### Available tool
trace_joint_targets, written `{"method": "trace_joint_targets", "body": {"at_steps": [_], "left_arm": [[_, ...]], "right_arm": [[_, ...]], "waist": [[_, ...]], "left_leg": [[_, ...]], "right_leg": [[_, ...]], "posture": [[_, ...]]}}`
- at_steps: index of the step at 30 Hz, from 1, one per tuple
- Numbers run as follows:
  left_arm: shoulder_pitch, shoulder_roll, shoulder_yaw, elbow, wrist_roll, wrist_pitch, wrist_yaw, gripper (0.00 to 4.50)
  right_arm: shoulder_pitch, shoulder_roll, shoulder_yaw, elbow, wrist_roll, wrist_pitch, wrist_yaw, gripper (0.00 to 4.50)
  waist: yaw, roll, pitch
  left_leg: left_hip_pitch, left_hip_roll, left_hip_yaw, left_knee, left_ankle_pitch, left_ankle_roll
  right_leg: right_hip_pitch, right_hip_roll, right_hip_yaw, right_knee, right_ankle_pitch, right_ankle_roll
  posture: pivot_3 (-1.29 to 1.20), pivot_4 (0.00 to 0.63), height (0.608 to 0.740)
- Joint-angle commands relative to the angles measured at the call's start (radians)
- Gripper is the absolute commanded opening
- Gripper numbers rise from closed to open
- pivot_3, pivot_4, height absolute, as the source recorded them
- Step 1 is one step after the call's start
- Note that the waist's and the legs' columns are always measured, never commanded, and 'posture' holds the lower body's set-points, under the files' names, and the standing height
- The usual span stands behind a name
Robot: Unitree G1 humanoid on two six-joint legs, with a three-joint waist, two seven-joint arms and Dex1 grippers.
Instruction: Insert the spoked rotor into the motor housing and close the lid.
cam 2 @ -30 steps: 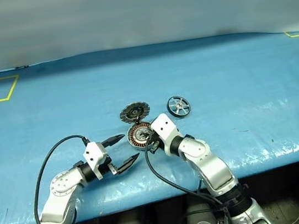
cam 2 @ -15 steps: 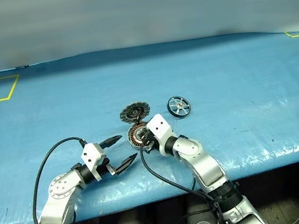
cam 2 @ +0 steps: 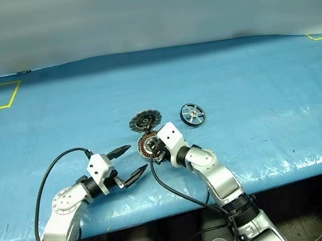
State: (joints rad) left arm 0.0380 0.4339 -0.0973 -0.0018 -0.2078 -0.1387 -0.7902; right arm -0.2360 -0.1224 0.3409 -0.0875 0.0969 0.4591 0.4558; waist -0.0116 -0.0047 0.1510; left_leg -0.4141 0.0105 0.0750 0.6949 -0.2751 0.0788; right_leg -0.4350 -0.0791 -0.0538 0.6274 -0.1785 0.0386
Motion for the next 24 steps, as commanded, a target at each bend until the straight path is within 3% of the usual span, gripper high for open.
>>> {"method": "trace_joint_targets", "body": {"at_steps": [1,24], "left_arm": [[0.001,0.001,0.007,-0.041,-0.006,-0.008,0.002,4.50],[0.010,-0.002,0.004,-0.047,-0.002,-0.007,0.009,4.50]], "right_arm": [[-0.012,0.004,-0.005,-0.019,0.000,-0.010,0.002,0.67],[-0.007,-0.008,0.004,-0.046,-0.008,0.006,0.010,0.67]], "waist": [[0.000,0.000,0.000],[0.000,0.000,0.000]], "left_leg": [[0.000,0.000,0.000,0.000,0.000,0.000],[0.000,0.000,0.000,-0.003,0.000,-0.001]], "right_leg": [[0.000,0.000,0.000,0.000,0.000,0.000],[-0.002,0.000,0.000,0.000,-0.001,-0.001]], "posture": [[0.00,0.150,0.740],[0.00,0.150,0.740]]}}
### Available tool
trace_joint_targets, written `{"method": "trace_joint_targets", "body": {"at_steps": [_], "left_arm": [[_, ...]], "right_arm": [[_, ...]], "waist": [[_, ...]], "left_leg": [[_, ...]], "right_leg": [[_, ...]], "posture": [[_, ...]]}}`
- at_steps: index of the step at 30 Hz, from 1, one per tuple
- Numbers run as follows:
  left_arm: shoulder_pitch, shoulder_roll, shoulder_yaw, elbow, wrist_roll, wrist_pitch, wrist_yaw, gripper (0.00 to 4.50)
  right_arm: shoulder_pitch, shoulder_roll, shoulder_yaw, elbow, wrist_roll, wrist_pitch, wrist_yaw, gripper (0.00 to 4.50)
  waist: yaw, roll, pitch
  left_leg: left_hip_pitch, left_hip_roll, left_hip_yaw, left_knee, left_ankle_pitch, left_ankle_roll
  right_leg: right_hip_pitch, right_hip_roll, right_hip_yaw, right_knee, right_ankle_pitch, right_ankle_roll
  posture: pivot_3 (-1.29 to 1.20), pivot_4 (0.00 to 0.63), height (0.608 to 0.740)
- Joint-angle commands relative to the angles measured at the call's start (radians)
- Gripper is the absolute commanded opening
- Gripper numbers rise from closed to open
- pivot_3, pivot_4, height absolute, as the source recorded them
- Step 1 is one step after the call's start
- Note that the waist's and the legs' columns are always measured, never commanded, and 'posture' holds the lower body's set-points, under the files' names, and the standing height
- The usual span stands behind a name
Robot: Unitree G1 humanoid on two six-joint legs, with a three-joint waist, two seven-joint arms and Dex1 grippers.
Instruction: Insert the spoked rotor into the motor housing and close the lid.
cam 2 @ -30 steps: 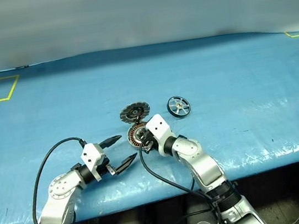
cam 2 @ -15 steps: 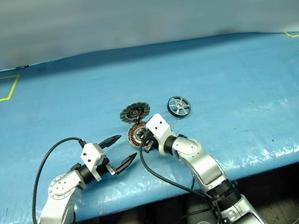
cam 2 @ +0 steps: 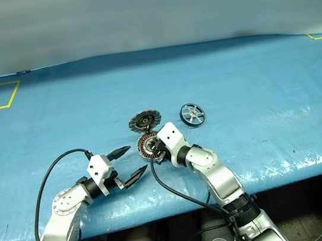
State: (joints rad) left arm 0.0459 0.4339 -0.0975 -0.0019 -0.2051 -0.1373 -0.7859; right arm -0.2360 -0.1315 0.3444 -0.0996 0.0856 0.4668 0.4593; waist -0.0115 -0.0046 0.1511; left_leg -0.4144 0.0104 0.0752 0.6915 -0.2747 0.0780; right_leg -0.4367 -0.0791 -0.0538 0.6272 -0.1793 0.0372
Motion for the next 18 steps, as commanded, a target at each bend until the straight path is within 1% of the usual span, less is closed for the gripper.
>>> {"method": "trace_joint_targets", "body": {"at_steps": [1,3,5,12,13,18], "left_arm": [[0.002,-0.002,0.004,-0.048,-0.005,-0.009,0.005,4.50],[0.002,-0.002,0.004,-0.047,-0.004,-0.009,0.005,4.50],[0.002,-0.002,0.004,-0.047,-0.003,-0.009,0.005,4.50],[0.000,-0.003,0.001,-0.041,-0.001,-0.010,0.003,4.50],[-0.001,-0.003,0.000,-0.040,0.000,-0.010,0.003,4.50],[-0.002,-0.003,-0.001,-0.038,0.000,-0.011,0.001,4.50]], "right_arm": [[-0.007,0.001,0.000,-0.035,0.003,0.000,0.006,0.67],[-0.007,0.000,0.000,-0.035,0.002,0.002,0.005,1.40],[-0.006,-0.002,0.001,-0.036,0.000,0.003,0.005,2.01],[-0.002,-0.001,-0.002,-0.072,0.010,-0.001,0.008,4.35],[-0.003,0.000,-0.003,-0.076,0.010,-0.002,0.008,4.48],[-0.006,0.003,-0.008,-0.089,0.019,-0.005,0.011,4.48]], "waist": [[0.000,0.000,0.000],[0.000,0.000,0.000],[0.000,0.000,0.000],[0.000,0.000,0.000],[0.000,0.000,0.000],[0.000,0.000,0.000]], "left_leg": [[0.000,0.000,0.000,0.000,0.000,0.000],[0.000,0.000,0.000,0.000,0.000,0.000],[0.000,0.000,0.000,0.000,0.000,0.000],[0.000,0.000,0.000,0.000,0.000,0.000],[0.000,0.000,0.000,0.000,0.000,0.000],[0.000,0.000,0.000,0.000,0.000,0.000]], "right_leg": [[0.000,0.000,0.000,0.000,0.000,0.000],[0.000,0.000,0.000,0.000,0.000,0.000],[0.000,0.000,0.000,0.000,0.000,0.000],[0.000,0.000,0.000,0.000,0.000,0.000],[0.000,0.000,0.000,0.000,0.000,0.000],[0.000,0.000,0.000,0.000,0.000,0.000]], "posture": [[0.00,0.150,0.740],[0.00,0.150,0.740],[0.00,0.150,0.740],[0.00,0.150,0.740],[0.00,0.150,0.740],[0.00,0.150,0.740]]}}
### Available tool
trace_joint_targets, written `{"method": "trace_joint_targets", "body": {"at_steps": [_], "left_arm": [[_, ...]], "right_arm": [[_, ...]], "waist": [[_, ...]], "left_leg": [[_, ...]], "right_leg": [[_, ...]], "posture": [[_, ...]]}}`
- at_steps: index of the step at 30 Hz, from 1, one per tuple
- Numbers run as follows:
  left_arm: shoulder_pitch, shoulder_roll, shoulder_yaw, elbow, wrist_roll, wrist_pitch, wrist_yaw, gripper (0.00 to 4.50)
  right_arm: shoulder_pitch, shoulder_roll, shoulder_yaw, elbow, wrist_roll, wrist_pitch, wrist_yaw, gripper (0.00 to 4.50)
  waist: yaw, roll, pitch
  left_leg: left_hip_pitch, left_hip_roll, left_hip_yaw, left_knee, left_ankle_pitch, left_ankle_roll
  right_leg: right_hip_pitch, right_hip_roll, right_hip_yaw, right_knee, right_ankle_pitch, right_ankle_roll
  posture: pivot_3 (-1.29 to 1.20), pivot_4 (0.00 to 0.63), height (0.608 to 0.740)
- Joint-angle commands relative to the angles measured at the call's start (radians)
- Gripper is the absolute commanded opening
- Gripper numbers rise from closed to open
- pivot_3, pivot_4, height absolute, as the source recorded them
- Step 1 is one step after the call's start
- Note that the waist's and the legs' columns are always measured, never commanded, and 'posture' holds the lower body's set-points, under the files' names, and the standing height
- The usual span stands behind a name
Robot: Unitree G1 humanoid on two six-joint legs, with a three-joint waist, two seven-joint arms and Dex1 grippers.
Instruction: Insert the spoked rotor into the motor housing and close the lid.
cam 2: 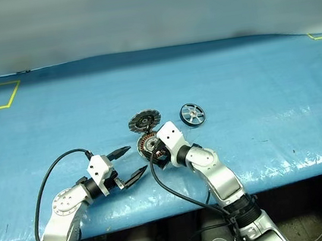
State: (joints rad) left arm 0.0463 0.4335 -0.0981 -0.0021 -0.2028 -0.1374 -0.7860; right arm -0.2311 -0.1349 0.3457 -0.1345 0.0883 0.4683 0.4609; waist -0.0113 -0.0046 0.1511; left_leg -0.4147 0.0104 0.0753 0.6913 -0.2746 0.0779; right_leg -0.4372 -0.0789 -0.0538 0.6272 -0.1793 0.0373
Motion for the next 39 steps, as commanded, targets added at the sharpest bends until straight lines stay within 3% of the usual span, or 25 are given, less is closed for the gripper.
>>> {"method": "trace_joint_targets", "body": {"at_steps": [1,4,16,39], "left_arm": [[-0.003,-0.003,-0.001,-0.037,-0.002,-0.011,0.001,4.50],[-0.004,-0.003,-0.002,-0.035,-0.001,-0.012,0.000,4.50],[-0.007,-0.005,-0.002,-0.029,0.003,-0.012,0.004,4.50],[-0.005,-0.013,0.003,-0.023,0.007,-0.019,0.011,4.50]], "right_arm": [[-0.012,0.008,-0.012,-0.054,0.018,-0.007,0.007,4.48],[-0.014,0.012,-0.017,-0.050,0.022,-0.009,0.005,3.88],[-0.018,0.020,-0.022,-0.024,0.022,-0.008,-0.001,0.02],[-0.011,-0.023,0.064,0.053,-0.110,0.034,-0.038,0.02]], "waist": [[0.000,0.000,0.000],[0.000,0.000,0.000],[0.000,0.000,0.000],[-0.001,0.000,0.000]], "left_leg": [[0.000,0.000,0.000,0.000,0.000,0.000],[0.000,0.000,0.000,0.000,0.000,0.000],[0.000,0.000,0.000,0.000,0.000,0.000],[0.002,0.000,0.000,0.000,0.001,-0.001]], "right_leg": [[0.000,0.000,0.000,0.000,0.000,0.000],[0.000,0.000,0.000,0.000,0.000,0.000],[0.000,0.000,0.000,0.000,0.000,0.000],[0.001,0.000,0.000,0.000,0.000,0.000]], "posture": [[0.00,0.150,0.740],[0.00,0.150,0.740],[0.00,0.150,0.740],[0.00,0.150,0.740]]}}
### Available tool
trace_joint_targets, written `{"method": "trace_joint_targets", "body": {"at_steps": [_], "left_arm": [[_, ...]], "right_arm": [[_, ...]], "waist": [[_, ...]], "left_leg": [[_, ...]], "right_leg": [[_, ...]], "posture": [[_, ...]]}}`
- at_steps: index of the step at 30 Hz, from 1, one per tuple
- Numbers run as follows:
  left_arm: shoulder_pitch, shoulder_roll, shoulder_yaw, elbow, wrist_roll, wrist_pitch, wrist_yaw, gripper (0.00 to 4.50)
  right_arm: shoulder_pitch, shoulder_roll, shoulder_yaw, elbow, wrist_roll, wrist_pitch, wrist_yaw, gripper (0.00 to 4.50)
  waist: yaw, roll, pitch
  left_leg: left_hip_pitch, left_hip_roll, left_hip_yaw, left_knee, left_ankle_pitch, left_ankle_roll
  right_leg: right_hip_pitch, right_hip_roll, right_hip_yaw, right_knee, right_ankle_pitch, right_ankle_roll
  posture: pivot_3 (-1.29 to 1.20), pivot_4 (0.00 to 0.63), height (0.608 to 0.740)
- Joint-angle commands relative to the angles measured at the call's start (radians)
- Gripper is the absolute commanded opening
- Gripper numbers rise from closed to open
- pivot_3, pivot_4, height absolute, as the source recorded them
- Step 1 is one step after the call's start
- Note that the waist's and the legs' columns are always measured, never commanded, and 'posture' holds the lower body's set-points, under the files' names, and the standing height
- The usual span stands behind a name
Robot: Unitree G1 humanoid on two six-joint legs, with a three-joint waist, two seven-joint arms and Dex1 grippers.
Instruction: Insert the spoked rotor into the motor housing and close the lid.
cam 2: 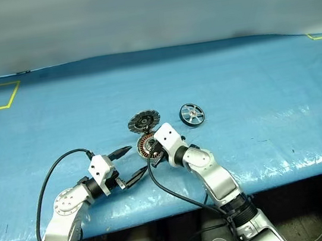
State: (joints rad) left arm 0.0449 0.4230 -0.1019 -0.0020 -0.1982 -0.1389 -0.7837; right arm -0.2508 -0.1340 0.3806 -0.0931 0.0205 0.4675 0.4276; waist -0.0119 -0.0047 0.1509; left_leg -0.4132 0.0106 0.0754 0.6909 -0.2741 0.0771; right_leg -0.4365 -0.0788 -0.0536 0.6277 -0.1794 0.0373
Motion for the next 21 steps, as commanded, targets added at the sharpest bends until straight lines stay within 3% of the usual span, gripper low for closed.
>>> {"method": "trace_joint_targets", "body": {"at_steps": [1,21], "left_arm": [[-0.003,-0.002,0.006,-0.022,0.003,-0.018,0.009,4.50],[0.001,-0.001,0.002,-0.022,0.000,-0.020,0.014,4.50]], "right_arm": [[0.007,-0.029,0.037,0.009,-0.050,0.035,-0.002,0.02],[0.003,-0.049,0.101,0.031,-0.151,0.114,-0.015,0.02]], "waist": [[0.001,0.000,0.000],[0.000,0.001,-0.006]], "left_leg": [[0.000,0.000,0.000,0.000,0.000,0.000],[0.003,0.000,-0.001,0.000,0.000,0.000]], "right_leg": [[0.000,0.000,0.000,0.000,0.000,0.000],[0.003,-0.001,-0.001,0.000,-0.001,0.001]], "posture": [[0.00,0.150,0.740],[0.00,0.150,0.740]]}}
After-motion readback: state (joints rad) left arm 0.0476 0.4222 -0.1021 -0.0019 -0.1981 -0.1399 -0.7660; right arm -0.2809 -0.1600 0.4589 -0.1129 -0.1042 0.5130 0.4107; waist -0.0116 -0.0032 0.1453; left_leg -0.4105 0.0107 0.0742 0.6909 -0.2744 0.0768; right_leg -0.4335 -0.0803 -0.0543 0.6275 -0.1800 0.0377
